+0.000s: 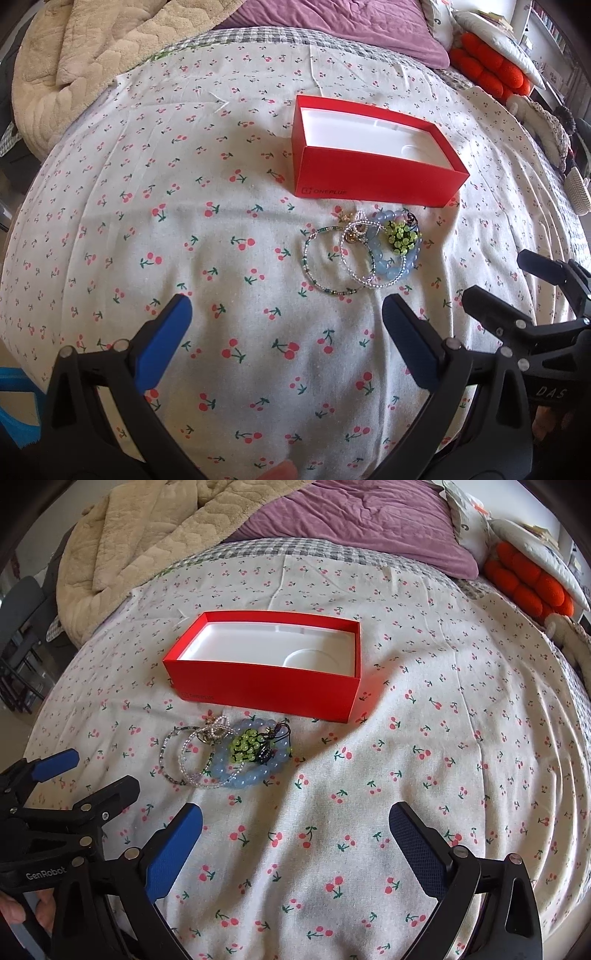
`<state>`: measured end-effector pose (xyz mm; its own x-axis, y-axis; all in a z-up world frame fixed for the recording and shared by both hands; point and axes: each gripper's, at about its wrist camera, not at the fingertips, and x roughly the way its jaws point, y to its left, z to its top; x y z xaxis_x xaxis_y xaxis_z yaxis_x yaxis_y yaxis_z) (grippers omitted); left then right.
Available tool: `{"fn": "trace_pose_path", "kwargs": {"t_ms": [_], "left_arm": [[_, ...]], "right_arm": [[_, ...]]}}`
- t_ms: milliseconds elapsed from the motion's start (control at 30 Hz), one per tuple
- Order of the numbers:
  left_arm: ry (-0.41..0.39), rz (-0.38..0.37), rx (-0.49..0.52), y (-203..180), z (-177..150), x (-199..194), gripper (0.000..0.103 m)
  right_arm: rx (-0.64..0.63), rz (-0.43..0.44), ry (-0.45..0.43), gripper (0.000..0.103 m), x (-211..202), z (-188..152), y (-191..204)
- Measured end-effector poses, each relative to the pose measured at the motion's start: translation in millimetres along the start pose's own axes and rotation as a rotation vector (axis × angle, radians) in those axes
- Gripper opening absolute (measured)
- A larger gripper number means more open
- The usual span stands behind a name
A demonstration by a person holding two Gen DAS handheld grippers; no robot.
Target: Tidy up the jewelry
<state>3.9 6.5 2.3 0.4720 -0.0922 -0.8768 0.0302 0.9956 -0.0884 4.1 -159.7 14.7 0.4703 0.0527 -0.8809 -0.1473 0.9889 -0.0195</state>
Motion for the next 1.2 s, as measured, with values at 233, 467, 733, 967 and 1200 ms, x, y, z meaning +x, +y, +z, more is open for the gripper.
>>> {"fn": "trace_pose_path", "kwargs": {"t_ms": [233, 467, 733, 967, 1200], "left_arm": [[-0.005, -0.032, 0.003, 1, 4, 7, 0.102], [0.008, -0.060, 0.010, 5, 7, 15, 0.100], [0.012, -0.186, 0.028, 1, 11, 24, 0.057], [0.050, -0.277, 0.051, -13, 21, 44, 0.031], [0.120, -0.246, 0.042, -17, 26, 68, 0.012]], "right_arm": [[0.035, 0.027, -0.003, 0.101, 7, 6, -8], [0.048, 0.036, 0.001, 0.100, 15, 11, -13], [0.051, 0.093, 0.041, 0.077, 27, 14, -14], [-0.001, 0.191, 0.095, 0.066, 38, 26, -3], [0.040, 0.236, 0.097, 0.066, 43, 34, -10]]}}
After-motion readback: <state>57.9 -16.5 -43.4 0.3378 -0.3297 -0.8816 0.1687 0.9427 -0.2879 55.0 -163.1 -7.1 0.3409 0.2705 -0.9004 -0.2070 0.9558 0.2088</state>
